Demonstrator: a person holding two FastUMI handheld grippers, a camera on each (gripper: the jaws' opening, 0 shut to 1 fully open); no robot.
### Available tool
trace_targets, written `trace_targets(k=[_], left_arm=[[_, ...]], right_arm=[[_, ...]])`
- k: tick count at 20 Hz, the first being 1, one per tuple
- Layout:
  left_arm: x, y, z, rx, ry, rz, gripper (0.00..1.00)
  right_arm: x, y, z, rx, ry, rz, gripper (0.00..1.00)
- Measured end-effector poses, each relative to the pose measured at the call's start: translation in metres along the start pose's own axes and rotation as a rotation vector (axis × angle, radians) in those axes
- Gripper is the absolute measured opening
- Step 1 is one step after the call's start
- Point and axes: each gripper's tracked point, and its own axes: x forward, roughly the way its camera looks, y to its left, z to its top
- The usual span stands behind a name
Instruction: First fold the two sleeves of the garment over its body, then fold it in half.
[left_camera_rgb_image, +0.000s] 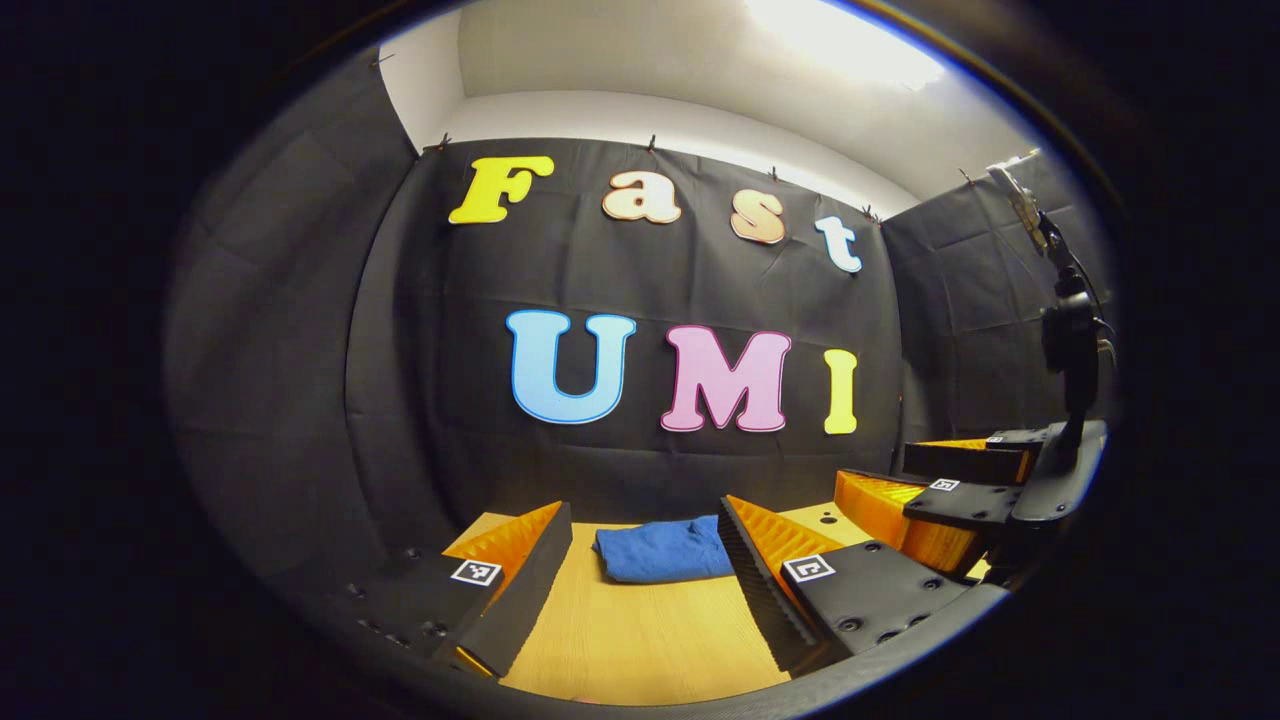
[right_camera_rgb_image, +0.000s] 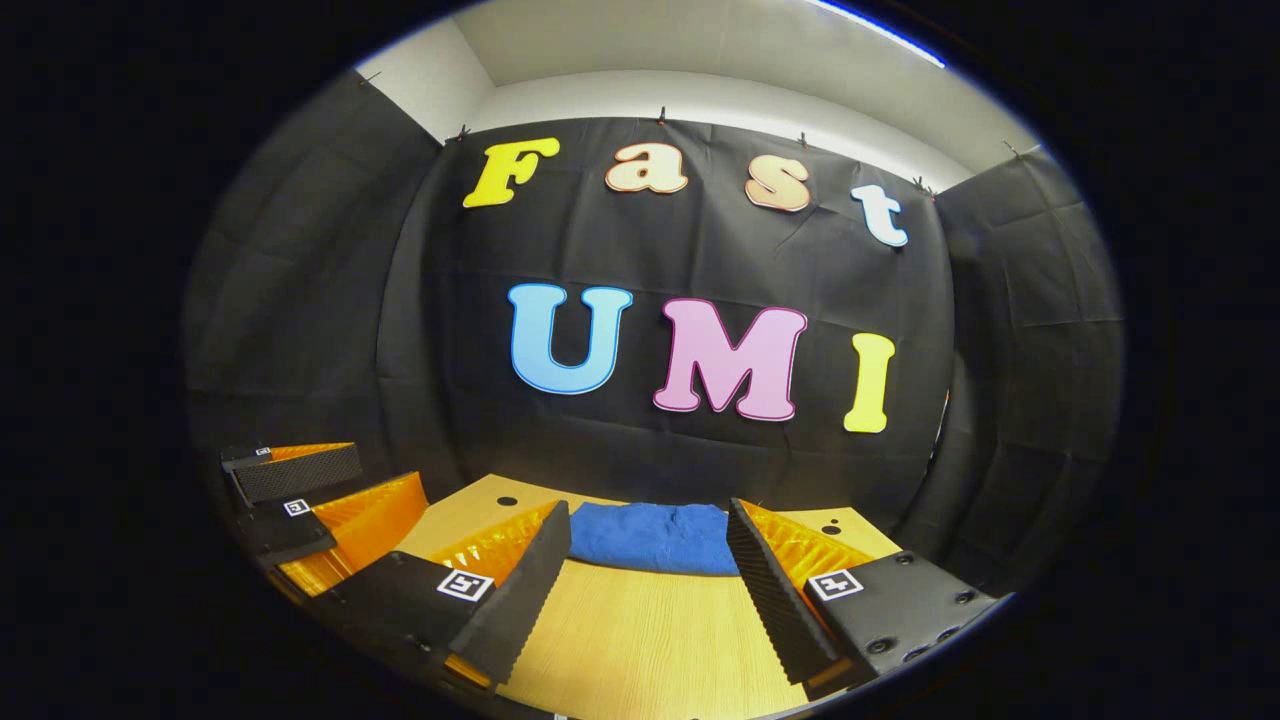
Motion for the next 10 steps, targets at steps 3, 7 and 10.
trace_targets(k=[3, 7, 10], left_arm=[[0.001, 0.000, 0.005, 0.010, -0.008, 0.003, 0.84], [0.004, -0.006, 0.000, 0.010, -0.004, -0.005, 0.84], [0.008, -0.014, -0.007, 0.007, 0.007, -0.015, 0.84]], right_arm=[[-0.001, -0.004, 0.000, 0.010, 0.000, -0.008, 0.98], [0.000, -0.014, -0.004, 0.011, 0.014, -0.025, 0.98], [0.004, -0.018, -0.007, 0.020, 0.019, -0.026, 0.92]])
